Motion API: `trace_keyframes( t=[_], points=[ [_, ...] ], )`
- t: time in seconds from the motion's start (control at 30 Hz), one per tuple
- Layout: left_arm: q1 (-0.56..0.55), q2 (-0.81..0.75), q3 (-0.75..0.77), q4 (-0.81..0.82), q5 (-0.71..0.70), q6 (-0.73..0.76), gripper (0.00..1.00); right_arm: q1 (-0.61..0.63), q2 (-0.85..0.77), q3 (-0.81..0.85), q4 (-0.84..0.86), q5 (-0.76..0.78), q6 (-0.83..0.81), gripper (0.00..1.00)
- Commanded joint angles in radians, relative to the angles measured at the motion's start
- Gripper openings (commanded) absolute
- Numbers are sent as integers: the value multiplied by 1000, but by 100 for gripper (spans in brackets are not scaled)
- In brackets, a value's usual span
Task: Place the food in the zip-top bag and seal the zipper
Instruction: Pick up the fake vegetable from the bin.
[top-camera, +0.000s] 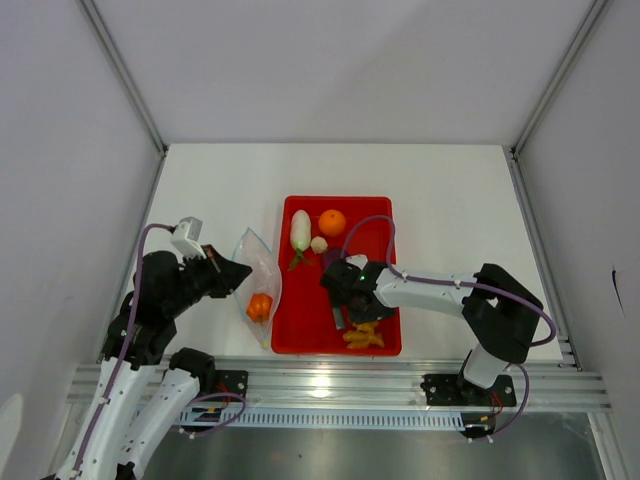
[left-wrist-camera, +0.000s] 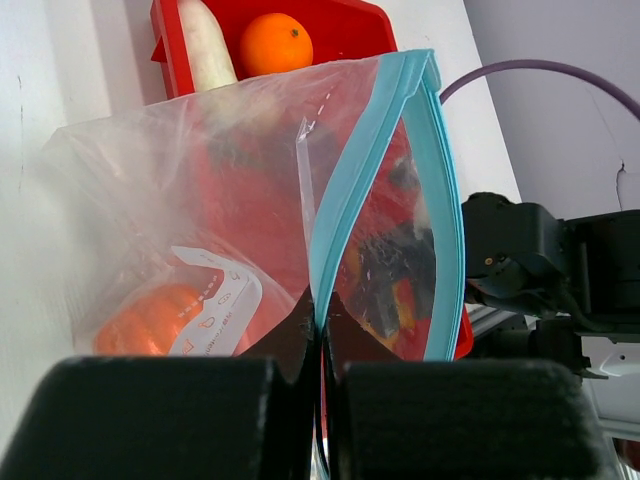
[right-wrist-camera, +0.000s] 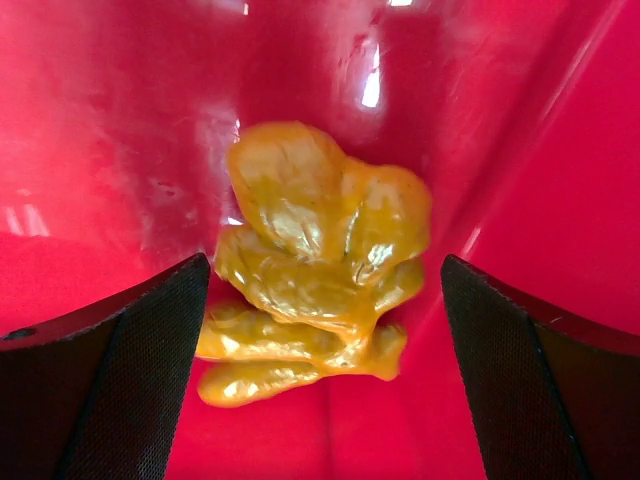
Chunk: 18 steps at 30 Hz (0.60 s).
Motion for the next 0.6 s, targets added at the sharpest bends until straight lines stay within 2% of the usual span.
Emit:
trace_keyframes(
  t=[0.0,0.13,0.3,0.4,0.43,0.57],
  points=[
    [-2,-3,-6,21,19,-6,1,-3,-6,-39,81,6,2,98],
    [-2,-6,-8,13,15,-6,1,-5,7,-42,105,6,-1,91],
    [-2,-14,-10,5,13,-6,0,14,-26,-47,101,73,-4,75],
    [-2,-15,-13,7,15,-6,1,14,-92,-31,105,118,-32,58],
    [-2,-14,-14,5,12,-5,1,8,-109,-24,104,130,-38,43],
    [-2,-9,-17,-1,7,-3,1,-32,-167,41,87,159,-105,25]
  ],
)
